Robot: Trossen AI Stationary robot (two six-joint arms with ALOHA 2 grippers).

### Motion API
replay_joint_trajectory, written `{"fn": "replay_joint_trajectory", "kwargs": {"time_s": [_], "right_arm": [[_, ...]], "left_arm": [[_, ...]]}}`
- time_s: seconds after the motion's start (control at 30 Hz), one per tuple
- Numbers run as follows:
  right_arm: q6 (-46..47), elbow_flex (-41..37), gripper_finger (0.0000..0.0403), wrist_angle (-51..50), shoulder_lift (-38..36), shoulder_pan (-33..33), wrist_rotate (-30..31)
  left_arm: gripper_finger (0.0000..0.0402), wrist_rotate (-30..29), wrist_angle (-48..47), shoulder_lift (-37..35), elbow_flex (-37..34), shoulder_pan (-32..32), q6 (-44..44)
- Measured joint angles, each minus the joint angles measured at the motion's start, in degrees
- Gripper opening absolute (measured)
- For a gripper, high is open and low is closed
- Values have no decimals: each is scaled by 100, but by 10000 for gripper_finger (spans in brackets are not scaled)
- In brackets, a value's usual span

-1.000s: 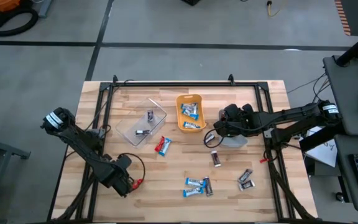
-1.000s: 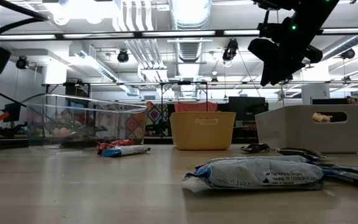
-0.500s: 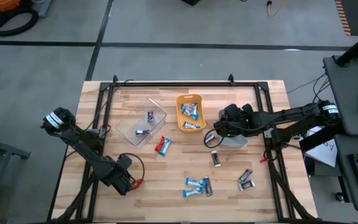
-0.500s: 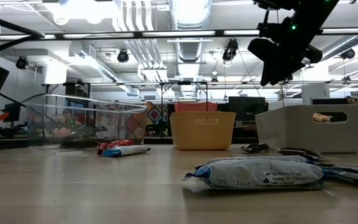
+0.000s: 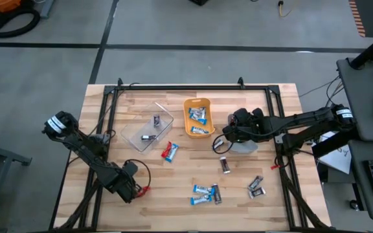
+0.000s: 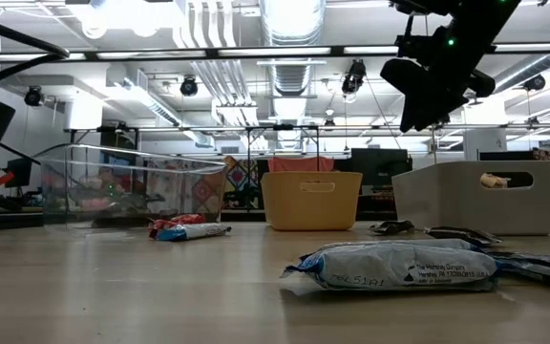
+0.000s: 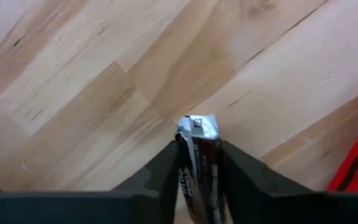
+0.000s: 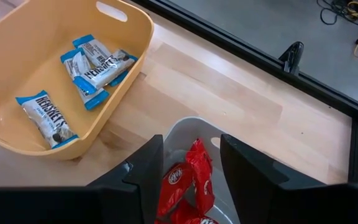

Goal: Organize candy in baskets
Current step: Put the brown chocolate into the transparent bin

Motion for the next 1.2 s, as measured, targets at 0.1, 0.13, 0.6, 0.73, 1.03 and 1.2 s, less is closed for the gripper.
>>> {"fn": "replay_joint_trajectory", "kwargs": {"time_s": [0.1,0.13,0.6,0.73,1.03,1.2], "right_arm": [[0,0,148,0,0,0,-53],[-2,0,148,0,0,0,-90],[-66,-2,144,-2,2,0,-148],[-66,-2,145,0,2,0,-148],[-149,-2,143,2,2,1,-146],[-155,-2,139,4,2,55,-142]], "left_arm": [[42,51,-28,0,0,2,54],[30,82,-50,0,11,3,88],[10,-184,-1396,-30,1638,-4,1227],[9,-1254,-2033,-88,2405,62,1767],[8,-3601,-2143,-423,3325,763,3996],[7,-3882,-2132,-722,3204,1593,4924]]}}
